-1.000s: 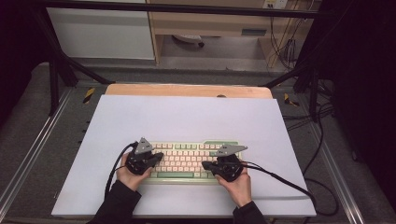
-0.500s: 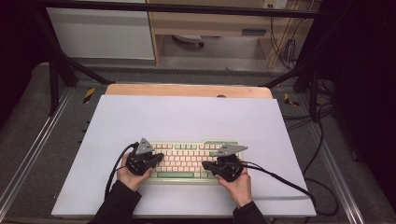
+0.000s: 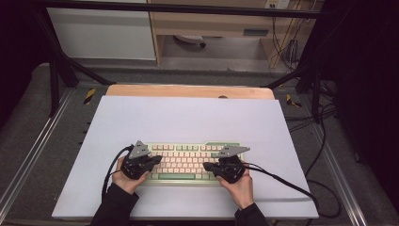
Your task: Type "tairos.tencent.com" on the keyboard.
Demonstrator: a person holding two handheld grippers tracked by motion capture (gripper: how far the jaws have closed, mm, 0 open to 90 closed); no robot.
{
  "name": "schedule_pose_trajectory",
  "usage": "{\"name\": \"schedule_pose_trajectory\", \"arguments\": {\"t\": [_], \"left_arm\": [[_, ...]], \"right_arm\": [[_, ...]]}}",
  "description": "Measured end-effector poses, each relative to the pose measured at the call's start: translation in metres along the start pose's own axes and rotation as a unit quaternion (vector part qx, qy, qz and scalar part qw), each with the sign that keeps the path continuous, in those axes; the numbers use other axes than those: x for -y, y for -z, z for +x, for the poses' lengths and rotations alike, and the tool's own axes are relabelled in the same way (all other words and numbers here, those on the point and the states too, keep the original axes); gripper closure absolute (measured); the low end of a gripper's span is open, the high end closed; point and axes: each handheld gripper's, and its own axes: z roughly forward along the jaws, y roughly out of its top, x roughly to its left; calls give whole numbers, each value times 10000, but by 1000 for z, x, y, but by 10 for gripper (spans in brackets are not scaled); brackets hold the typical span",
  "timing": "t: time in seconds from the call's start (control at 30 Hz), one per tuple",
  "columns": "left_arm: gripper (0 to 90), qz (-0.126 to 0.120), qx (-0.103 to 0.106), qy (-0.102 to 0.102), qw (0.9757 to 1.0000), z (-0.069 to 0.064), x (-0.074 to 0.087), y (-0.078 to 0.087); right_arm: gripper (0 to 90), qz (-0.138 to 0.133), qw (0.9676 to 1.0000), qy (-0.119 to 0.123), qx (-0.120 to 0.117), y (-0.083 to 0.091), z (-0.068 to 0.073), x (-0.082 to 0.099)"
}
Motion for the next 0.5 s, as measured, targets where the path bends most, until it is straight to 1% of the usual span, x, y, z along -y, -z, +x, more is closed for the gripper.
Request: {"name": "schedule_pose_trajectory", "arguments": {"t": [0.17, 0.5], "left_arm": [[900, -41, 32, 30, 10000, 2, 3, 6], [900, -70, 22, 67, 10000, 4, 9, 14]], "right_arm": [[900, -14, 10000, -20, -45, -1, 2, -1], [900, 24, 9999, 101, -137, -9, 11, -8]]}}
